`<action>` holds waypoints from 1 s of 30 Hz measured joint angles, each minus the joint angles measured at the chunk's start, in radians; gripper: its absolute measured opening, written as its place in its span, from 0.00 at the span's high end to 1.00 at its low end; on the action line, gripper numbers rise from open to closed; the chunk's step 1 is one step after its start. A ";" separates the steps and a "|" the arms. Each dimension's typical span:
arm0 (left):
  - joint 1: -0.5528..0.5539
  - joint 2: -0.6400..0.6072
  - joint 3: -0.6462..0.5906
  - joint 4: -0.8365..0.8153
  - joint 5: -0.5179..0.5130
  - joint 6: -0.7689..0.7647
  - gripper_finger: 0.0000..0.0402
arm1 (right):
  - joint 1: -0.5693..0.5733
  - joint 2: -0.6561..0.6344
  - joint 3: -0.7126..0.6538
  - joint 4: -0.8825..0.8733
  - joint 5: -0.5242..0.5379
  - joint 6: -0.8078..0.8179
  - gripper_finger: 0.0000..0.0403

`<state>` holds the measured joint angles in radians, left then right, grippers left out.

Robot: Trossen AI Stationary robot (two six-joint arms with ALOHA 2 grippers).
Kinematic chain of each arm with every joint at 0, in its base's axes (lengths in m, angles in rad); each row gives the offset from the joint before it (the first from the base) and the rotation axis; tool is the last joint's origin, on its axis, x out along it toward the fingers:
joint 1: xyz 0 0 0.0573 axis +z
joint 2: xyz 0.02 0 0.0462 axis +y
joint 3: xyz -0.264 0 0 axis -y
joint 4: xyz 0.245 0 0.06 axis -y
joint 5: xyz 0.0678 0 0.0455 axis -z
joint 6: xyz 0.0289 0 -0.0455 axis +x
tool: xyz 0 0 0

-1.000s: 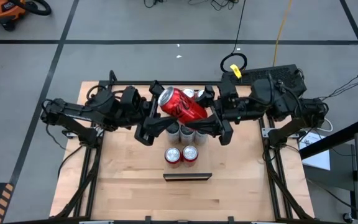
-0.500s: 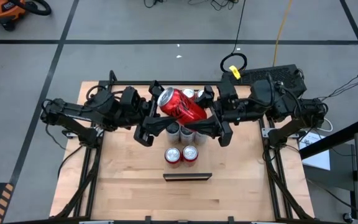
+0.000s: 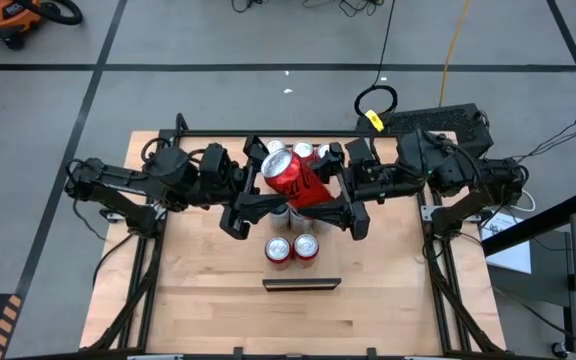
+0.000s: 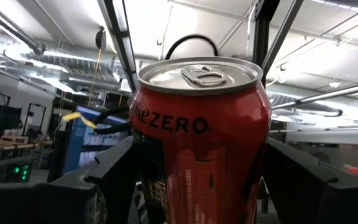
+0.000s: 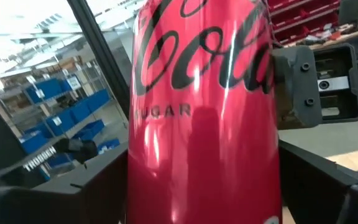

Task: Place canned beverage on shelf
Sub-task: Put the red soda can on the shelf aligned with the other red soda can

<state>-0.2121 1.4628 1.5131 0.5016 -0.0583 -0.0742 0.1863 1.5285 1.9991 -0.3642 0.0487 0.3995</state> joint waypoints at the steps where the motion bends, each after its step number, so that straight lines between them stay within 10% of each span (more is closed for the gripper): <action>1: -0.001 0.000 0.000 -0.010 -0.005 -0.001 0.30 | 0.000 0.000 0.000 -0.012 -0.001 -0.005 0.17; 16: -0.002 0.002 0.000 -0.106 -0.099 -0.045 0.29 | -0.003 0.000 -0.001 -0.103 0.000 -0.017 0.35; 30: -0.006 0.000 0.003 -0.041 -0.078 0.006 0.03 | -0.032 0.008 -0.003 -0.039 -0.105 -0.022 0.33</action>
<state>-0.2186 1.4631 1.5158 0.4603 -0.1359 -0.0685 0.1543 1.5368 1.9959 -0.4030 -0.0562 0.3774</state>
